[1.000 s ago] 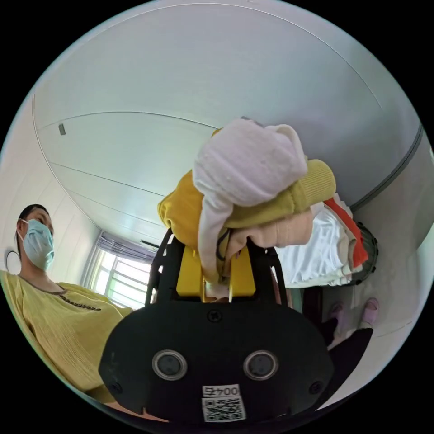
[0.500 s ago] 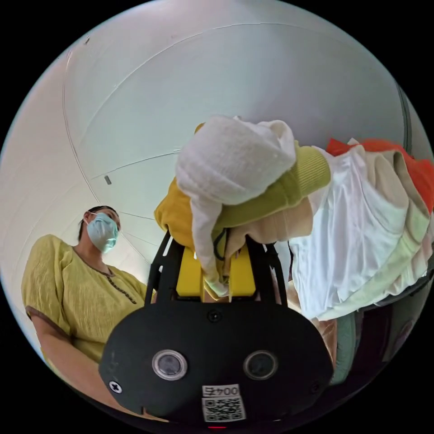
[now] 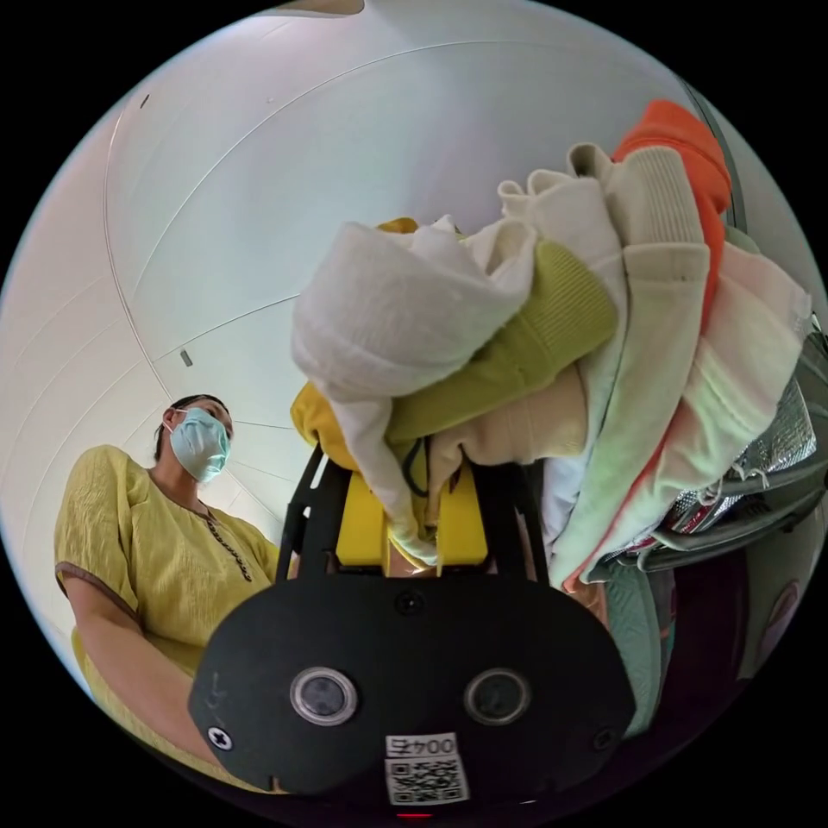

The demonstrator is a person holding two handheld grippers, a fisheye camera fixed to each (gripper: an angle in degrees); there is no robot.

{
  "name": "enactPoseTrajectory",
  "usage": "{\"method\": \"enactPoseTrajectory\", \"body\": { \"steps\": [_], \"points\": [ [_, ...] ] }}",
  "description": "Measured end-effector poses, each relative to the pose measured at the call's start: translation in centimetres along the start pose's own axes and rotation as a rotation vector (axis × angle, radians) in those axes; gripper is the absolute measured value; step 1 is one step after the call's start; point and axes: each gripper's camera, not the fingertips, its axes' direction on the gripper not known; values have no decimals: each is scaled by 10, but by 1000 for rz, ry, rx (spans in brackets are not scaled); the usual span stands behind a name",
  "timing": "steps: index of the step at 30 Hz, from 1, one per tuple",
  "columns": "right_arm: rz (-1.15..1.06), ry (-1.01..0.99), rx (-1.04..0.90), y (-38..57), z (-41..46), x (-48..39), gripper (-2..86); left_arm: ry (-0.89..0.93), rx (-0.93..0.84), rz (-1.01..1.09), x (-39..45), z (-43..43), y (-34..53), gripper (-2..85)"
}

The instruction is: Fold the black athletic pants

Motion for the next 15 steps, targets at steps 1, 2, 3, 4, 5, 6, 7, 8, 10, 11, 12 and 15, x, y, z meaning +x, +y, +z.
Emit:
{"method": "enactPoseTrajectory", "body": {
  "steps": [1, 2, 3, 4, 5, 6, 7, 8, 10, 11, 12, 15],
  "points": [
    [4, 5, -4, 1, 2, -2, 75, 0, 3, -11, -2, 0, 1, 90],
    [11, 14, -6, 2, 4, -3, 75, 6, 6, -24, -4, 0, 2, 89],
    [14, 21, -7, 3, 5, -4, 75, 21, 12, -58, -12, 3, 6, 86],
    [20, 41, -12, 5, 7, -5, 75, 29, 17, -94, -20, 8, 12, 83],
    [27, 63, -15, 6, 8, -6, 76, 40, 20, -117, -26, 11, 14, 82],
    [31, 74, -15, 7, 9, -7, 76, 76, 32, -168, -38, 16, 20, 80],
    [38, 96, -19, 8, 11, -9, 78, 101, 42, -192, -43, 18, 22, 80],
    [40, 117, -27, 9, 14, -12, 79, 152, 62, -232, -53, 22, 25, 79],
    [49, 135, -25, 10, 21, -18, 81, 216, 81, -270, -59, 22, 25, 79],
    [58, 144, -20, 12, 24, -21, 82, 223, 82, -278, -59, 21, 25, 80],
    [60, 150, -19, 13, 26, -22, 83, 228, 85, -297, -56, 18, 25, 80],
    [93, 162, -12, 18, 34, -28, 87, 191, 120, -381, -47, -4, 36, 78]
  ]
}}
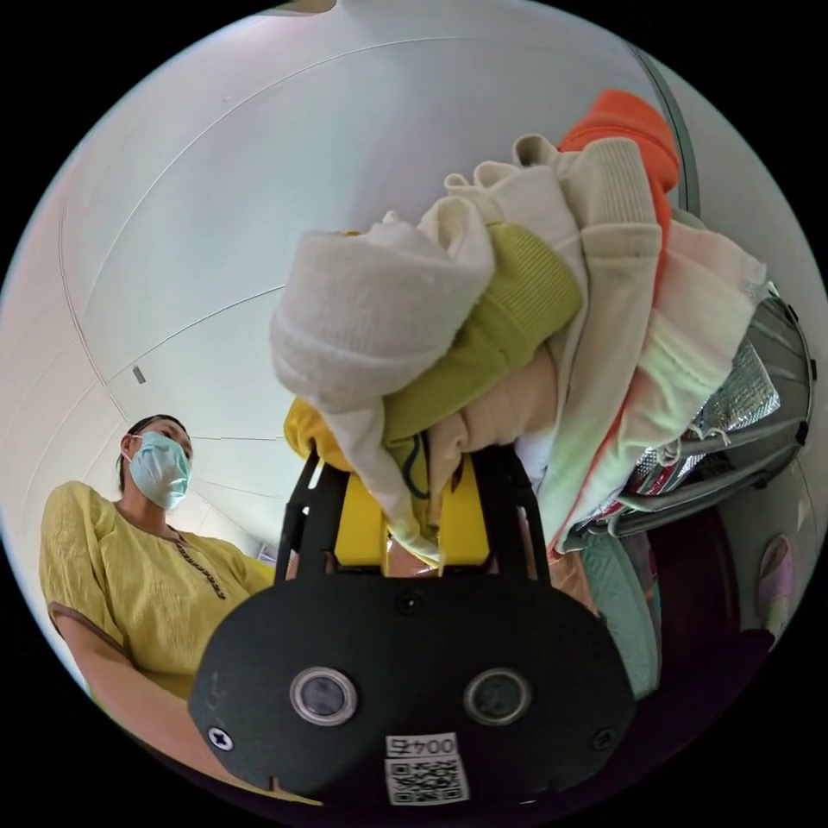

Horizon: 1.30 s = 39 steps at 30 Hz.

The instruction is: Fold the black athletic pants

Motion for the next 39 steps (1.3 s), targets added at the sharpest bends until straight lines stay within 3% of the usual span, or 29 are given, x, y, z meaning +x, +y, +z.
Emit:
{"method": "enactPoseTrajectory", "body": {
  "steps": [5, 10, 14, 19, 21, 24, 26, 29, 35, 39],
  "points": [
    [93, 42, 10, 13, 17, -15, 106, -209, 136, -84, 54, -47, 32, 56],
    [132, 182, -19, 25, 35, -43, 127, -678, 164, 197, 201, -19, 27, 17],
    [120, 303, -71, 38, 54, -65, 133, -795, 147, 401, 258, 35, 17, 12],
    [20, 547, -168, 66, 68, -110, 129, -826, 110, 318, 235, 68, -17, 12],
    [-87, 699, -194, 84, 69, -141, 112, -843, 91, 336, 232, 75, -22, 12],
    [-415, 990, -269, 125, 94, -205, 71, -866, 89, 377, 234, 83, -22, 13],
    [-810, 1182, -413, 172, 150, -245, 42, -871, 97, 385, 235, 85, -20, 13],
    [-1264, 1243, -597, 235, 218, -251, 4, -861, 117, 373, 234, 85, -19, 14],
    [-1638, 1320, -893, 278, 275, -191, -4, -855, 108, 376, 232, 81, -21, 15],
    [-1609, 1450, -767, 241, 271, -198, 2, -826, 115, 351, 224, 73, -23, 16]
  ]
}}
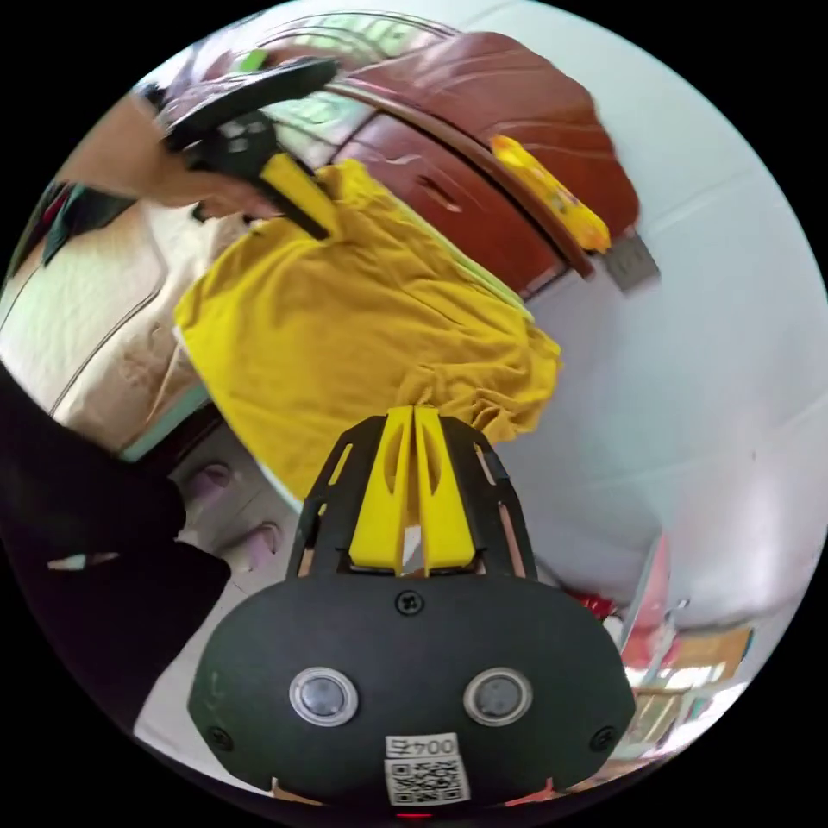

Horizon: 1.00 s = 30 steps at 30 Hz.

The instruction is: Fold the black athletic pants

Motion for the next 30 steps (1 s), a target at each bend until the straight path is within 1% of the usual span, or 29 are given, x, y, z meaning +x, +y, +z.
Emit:
{"method": "enactPoseTrajectory", "body": {
  "steps": [2, 3, 4, 5, 6, 7, 8, 10, 12, 14, 17, 20, 24, 26, 30],
  "points": [
    [182, -54, -79, 9, 18, 37, 25, 9, 1, -14, -5, 1, 1, 16],
    [234, -83, -103, 13, 25, 45, 37, 15, -2, -21, -8, 1, 1, 16],
    [349, -164, -163, 21, 40, 61, 56, 25, -9, -29, -11, 0, 0, 15],
    [484, -263, -164, 32, 45, 78, 71, 30, -16, -33, -13, -2, 0, 15],
    [550, -307, -149, 37, 43, 87, 73, 39, -32, -38, -18, -7, -1, 14],
    [645, -331, -87, 46, 30, 99, 76, 41, -27, -44, -22, -16, 0, 13],
    [683, -298, -21, 50, 10, 104, 77, 37, -12, -50, -24, -23, 2, 12],
    [660, -277, 60, 45, -15, 101, 83, -18, 50, -50, -27, -51, 13, 11],
    [554, -255, 96, 29, -28, 90, 90, -76, 86, -45, -25, -63, 21, 9],
    [403, -232, 100, 2, -24, 76, 99, -110, 102, -53, -28, -62, 25, 8],
    [293, -198, 89, -24, -1, 71, 98, -161, 81, -160, -48, -40, 26, 5],
    [281, -191, 86, -34, 25, 77, 89, -137, 82, -302, -79, -19, 27, 3],
    [308, -221, 62, -31, 54, 92, 80, -101, 76, -389, -107, 12, 38, 3],
    [372, -317, 35, -23, 74, 115, 78, -62, 71, -451, -123, 28, 46, 3],
    [429, -455, -10, -14, 106, 150, 74, 29, 92, -559, -162, 58, 60, 3]
  ]
}}
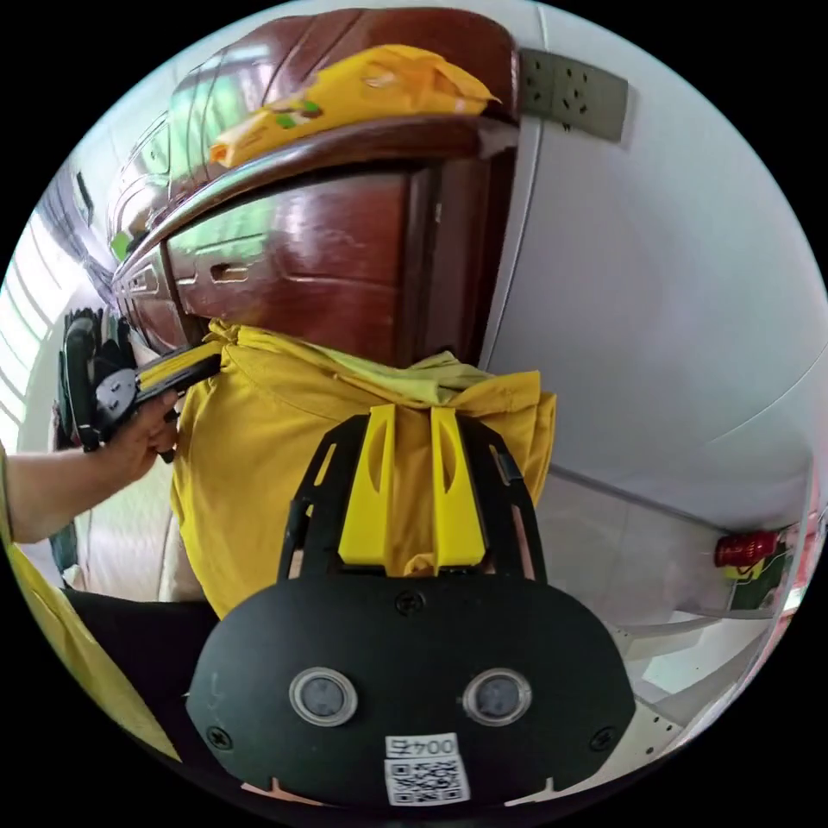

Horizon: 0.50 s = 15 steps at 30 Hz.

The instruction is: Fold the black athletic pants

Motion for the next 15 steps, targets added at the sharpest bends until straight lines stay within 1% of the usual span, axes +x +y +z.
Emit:
{"method": "enactPoseTrajectory", "body": {
  "steps": [3, 5, 6, 8, 9, 10, 12, 14, 15],
  "points": [
    [119, -157, -61, -10, 14, 52, 57, 78, 0, -68, -30, 17, -4, 3],
    [233, -329, -93, -12, 27, 99, 44, 138, -1, -118, -49, 25, -6, 3],
    [259, -369, -94, -11, 30, 110, 41, 173, -3, -145, -61, 28, -7, 3],
    [397, -549, -74, 4, 40, 156, 25, 229, -11, -192, -77, 30, -7, 3],
    [436, -603, -61, 10, 42, 168, 22, 282, -24, -255, -90, 29, -8, 3],
    [508, -705, -13, 23, 41, 189, 28, 335, -35, -323, -103, 27, -7, 3],
    [552, -691, 72, 41, 23, 208, 49, 389, -34, -405, -120, 19, -3, 3],
    [520, -547, 84, 54, -5, 217, 83, 386, -22, -451, -131, 7, 4, 3],
    [509, -512, 73, 55, -9, 218, 95, 369, -26, -453, -134, -2, 7, 3]
  ]
}}
